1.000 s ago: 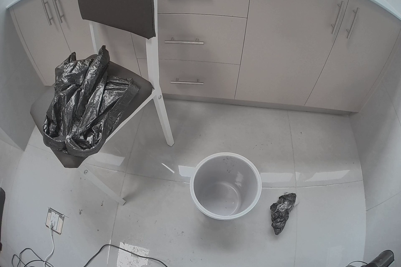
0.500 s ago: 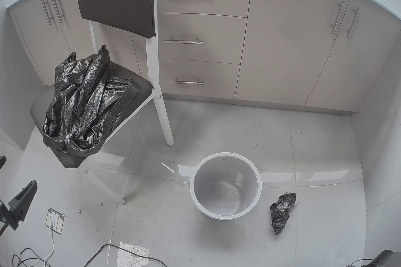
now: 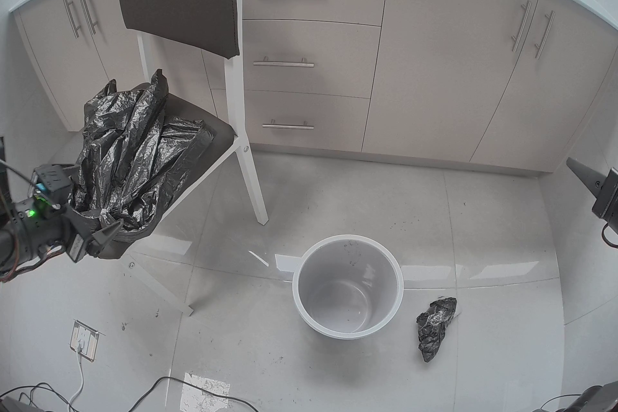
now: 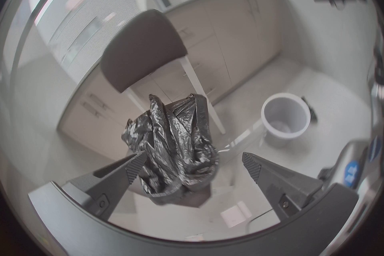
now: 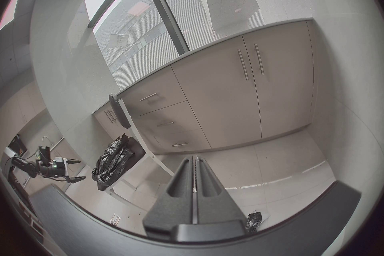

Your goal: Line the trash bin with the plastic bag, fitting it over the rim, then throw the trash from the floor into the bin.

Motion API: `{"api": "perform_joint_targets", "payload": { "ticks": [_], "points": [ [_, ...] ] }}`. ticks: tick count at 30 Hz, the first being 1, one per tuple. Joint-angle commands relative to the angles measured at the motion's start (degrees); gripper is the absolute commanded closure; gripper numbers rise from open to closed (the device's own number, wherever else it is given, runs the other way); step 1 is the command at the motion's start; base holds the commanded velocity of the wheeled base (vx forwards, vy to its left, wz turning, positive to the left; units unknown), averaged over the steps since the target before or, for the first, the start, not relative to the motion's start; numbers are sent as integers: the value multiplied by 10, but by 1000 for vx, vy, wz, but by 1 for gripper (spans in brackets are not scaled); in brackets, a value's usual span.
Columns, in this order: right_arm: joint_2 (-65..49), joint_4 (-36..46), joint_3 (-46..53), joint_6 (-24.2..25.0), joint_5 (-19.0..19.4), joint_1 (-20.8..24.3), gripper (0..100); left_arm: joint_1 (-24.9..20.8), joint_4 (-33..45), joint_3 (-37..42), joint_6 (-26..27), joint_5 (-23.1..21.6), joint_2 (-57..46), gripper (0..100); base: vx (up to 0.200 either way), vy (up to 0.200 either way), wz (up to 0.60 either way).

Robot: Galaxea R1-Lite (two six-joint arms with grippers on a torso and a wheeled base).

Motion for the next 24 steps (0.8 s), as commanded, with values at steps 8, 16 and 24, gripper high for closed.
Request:
{"api": "perform_joint_targets", "payload": {
  "ticks": [8, 16, 24],
  "points": [
    [64, -23, 15, 21, 1, 4, 100, 34, -283, -20, 200, 6, 321, 0, 0, 0, 0],
    [86, -24, 15, 22, 1, 0, 100, 35, -298, -16, 194, 2, 324, 0, 0, 0, 0],
    [97, -24, 16, 22, 1, 0, 100, 27, -280, 27, 194, -1, 234, 0, 0, 0, 0]
  ]
}}
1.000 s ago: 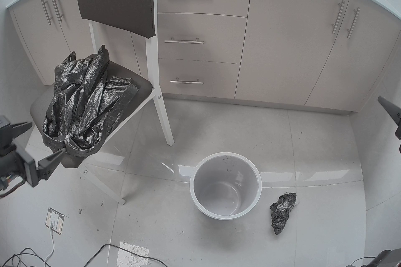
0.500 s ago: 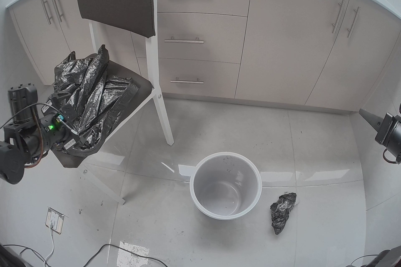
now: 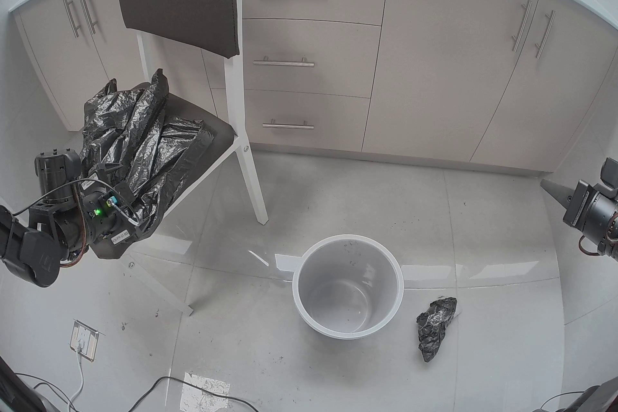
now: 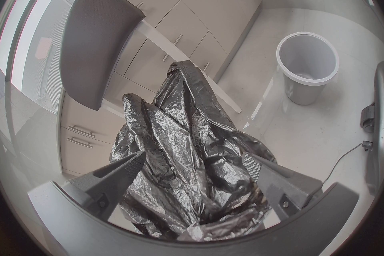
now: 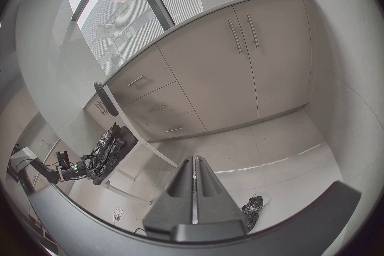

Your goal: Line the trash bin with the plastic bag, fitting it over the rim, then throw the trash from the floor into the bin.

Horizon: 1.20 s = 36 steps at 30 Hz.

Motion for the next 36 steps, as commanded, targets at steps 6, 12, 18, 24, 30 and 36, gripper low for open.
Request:
{"api": "perform_joint_targets", "payload": {
  "ticks": [6, 12, 18, 24, 30, 36],
  "points": [
    [18, 0, 1, 0, 0, 0, 100, -17, 21, 51, -1, -3, -92, 0, 0, 0, 0],
    [18, 0, 2, 0, 0, 0, 100, -38, 19, 122, 0, -1, -112, 0, 0, 0, 0],
    [21, -1, 4, 0, 0, 0, 100, -33, 5, 118, -1, 1, -66, 0, 0, 0, 0],
    [24, -1, 4, 0, 0, 0, 100, -23, -10, 112, 3, 5, -23, 0, 0, 0, 0],
    [22, -1, 4, 0, 0, 0, 100, -16, -72, 110, 4, 5, 22, 0, 0, 0, 0],
    [20, -1, 4, 0, 1, 0, 100, -15, -106, 107, 5, 6, 36, 0, 0, 0, 0]
  ]
}}
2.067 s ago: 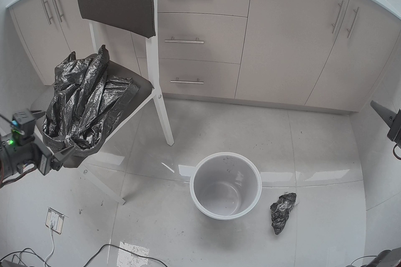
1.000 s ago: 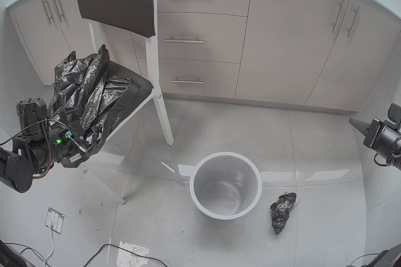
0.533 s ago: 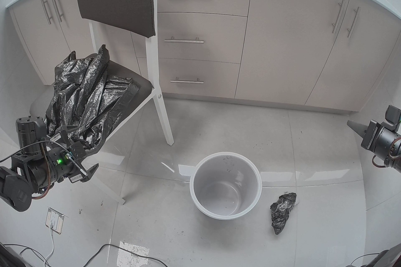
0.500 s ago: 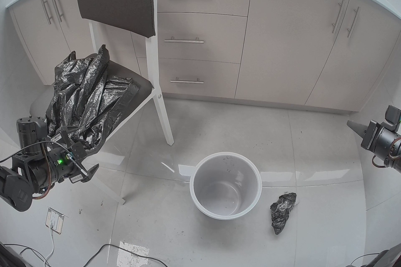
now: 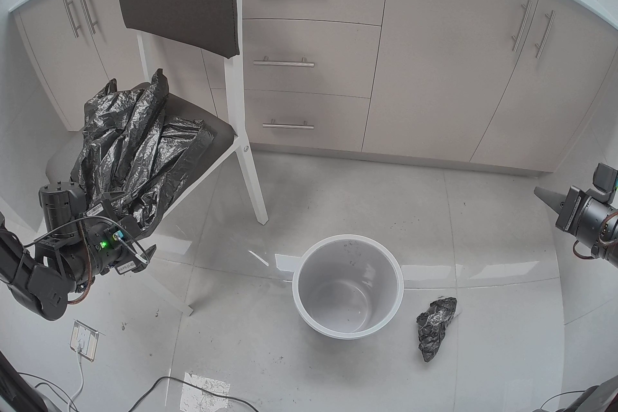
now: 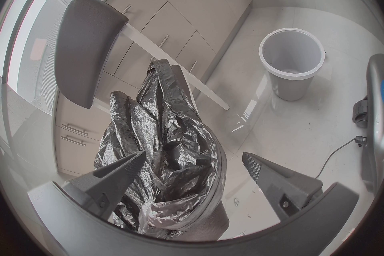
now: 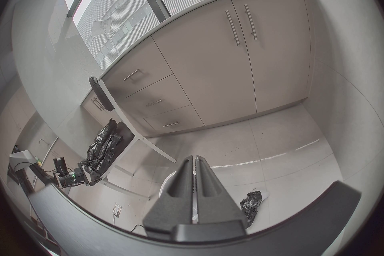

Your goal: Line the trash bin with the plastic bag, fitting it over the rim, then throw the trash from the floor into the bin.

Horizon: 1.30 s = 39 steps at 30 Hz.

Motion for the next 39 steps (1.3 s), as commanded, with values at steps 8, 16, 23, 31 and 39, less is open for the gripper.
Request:
{"api": "perform_joint_targets", "payload": {
  "ticks": [8, 16, 23, 31, 39],
  "points": [
    [-4, 0, 0, 0, 1, 1, 100, 4, -3, -12, 1, 1, 24, 0, 0, 0, 0],
    [-6, 0, 1, 0, 1, 1, 100, 6, -4, -26, 1, 2, 31, 100, 0, 0, 0],
    [-3, 0, 1, 0, 1, 1, 100, 7, -4, -29, -3, 1, 28, 100, 0, 0, 0],
    [-6, -1, 7, 0, 2, 5, 100, -8, -4, -43, -150, -5, 2, 100, 0, 0, 0],
    [12, -48, 36, -4, 3, 27, 100, -137, 16, -147, -827, -14, -128, 100, 0, 0, 0]
  ]
}}
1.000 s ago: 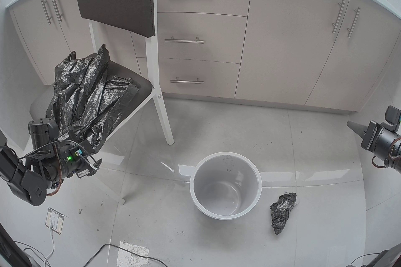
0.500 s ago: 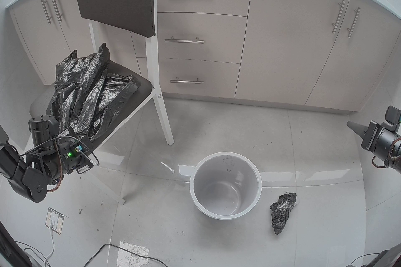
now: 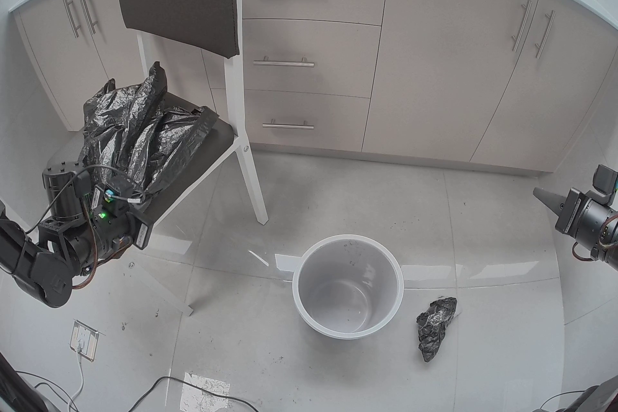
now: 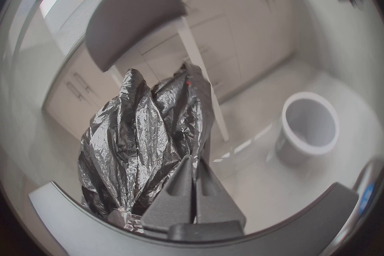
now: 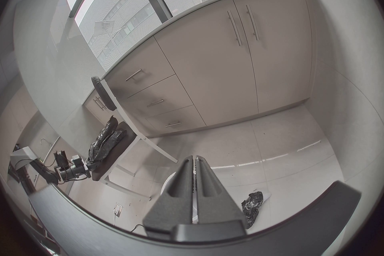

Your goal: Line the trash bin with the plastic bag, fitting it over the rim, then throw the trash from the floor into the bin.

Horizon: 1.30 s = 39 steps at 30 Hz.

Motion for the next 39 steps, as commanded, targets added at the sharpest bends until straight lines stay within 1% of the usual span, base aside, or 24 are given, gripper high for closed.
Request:
{"api": "perform_joint_targets", "payload": {
  "ticks": [1, 2, 3, 5, 7, 8, 9, 10, 11, 13, 14, 15, 16, 19, 20, 21, 22, 25, 27, 28, 31, 35, 38, 39],
  "points": [
    [15, -36, 29, -4, 1, 27, 100, -113, 35, -98, -558, -25, -147, 100, 0, 0, 0],
    [18, -37, 29, -4, 1, 32, 100, -114, 59, -101, -610, -57, -164, 100, 0, 0, 0],
    [18, -37, 29, -5, 1, 35, 100, -114, 70, -101, -631, -77, -171, 100, 0, 0, 0],
    [21, -37, 36, -7, 1, 44, 100, -109, 103, -104, -712, -158, -196, 100, 0, 0, 0],
    [23, -36, 42, -11, 2, 53, 100, -100, 108, -106, -815, -239, -210, 100, 0, 0, 0],
    [22, -35, 44, -12, 3, 55, 100, -96, 107, -107, -845, -262, -212, 100, 0, 0, 0],
    [23, -34, 51, -20, 3, 67, 100, -90, 104, -109, -908, -311, -218, 100, 0, 0, 0],
    [23, -34, 52, -25, 2, 72, 100, -88, 104, -109, -927, -328, -220, 100, 0, 0, 0],
    [28, -34, 60, -46, 2, 90, 100, -87, 100, -109, -979, -384, -224, 100, 0, 0, 0],
    [44, -37, 66, -65, 2, 104, 100, -92, 87, -104, -1004, -440, -223, 100, 0, 0, 0],
    [56, -38, 65, -65, 2, 111, 100, -100, 80, -102, -1006, -457, -223, 100, 0, 0, 0],
    [63, -40, 63, -63, 2, 117, 100, -107, 79, -101, -1007, -464, -223, 100, 0, 0, 0],
    [82, -48, 58, -62, 3, 127, 100, -133, 76, -99, -1007, -469, -221, 100, 0, 0, 0],
    [134, -78, 42, -68, 2, 141, 100, -184, 74, -97, -1002, -471, -219, 100, 0, 0, 0],
    [139, -82, 40, -69, 3, 143, 100, -189, 74, -97, -1002, -471, -218, 100, 0, 0, 0],
    [163, -97, 27, -67, 4, 158, 100, -215, 70, -97, -1002, -471, -215, 100, 0, 0, 0],
    [178, -103, 16, -66, 4, 168, 100, -230, 62, -96, -1002, -470, -210, 100, 0, 0, 0],
    [211, -105, -5, -64, 4, 196, 100, -257, 37, -87, -1003, -470, -196, 100, 0, 0, 0],
    [213, -105, -6, -64, 4, 197, 100, -258, 35, -86, -1003, -470, -196, 100, 0, 0, 0],
    [247, -107, -16, -63, 4, 227, 100, -269, 4, -76, -1004, -470, -186, 100, 0, 0, 0],
    [284, -108, -24, -64, 4, 257, 100, -273, -21, -65, -1006, -471, -180, 100, 0, 0, 0],
    [324, -114, -29, -68, 1, 276, 100, -273, -29, -55, -1007, -471, -174, 100, 0, 0, 0],
    [344, -146, -20, -66, 2, 288, 100, -274, -31, -57, -1007, -471, -165, 100, 0, 0, 0],
    [344, -146, -20, -66, 2, 288, 0, -274, -31, -57, -1007, -471, -165, 100, 0, 0, 0]
  ]
}}
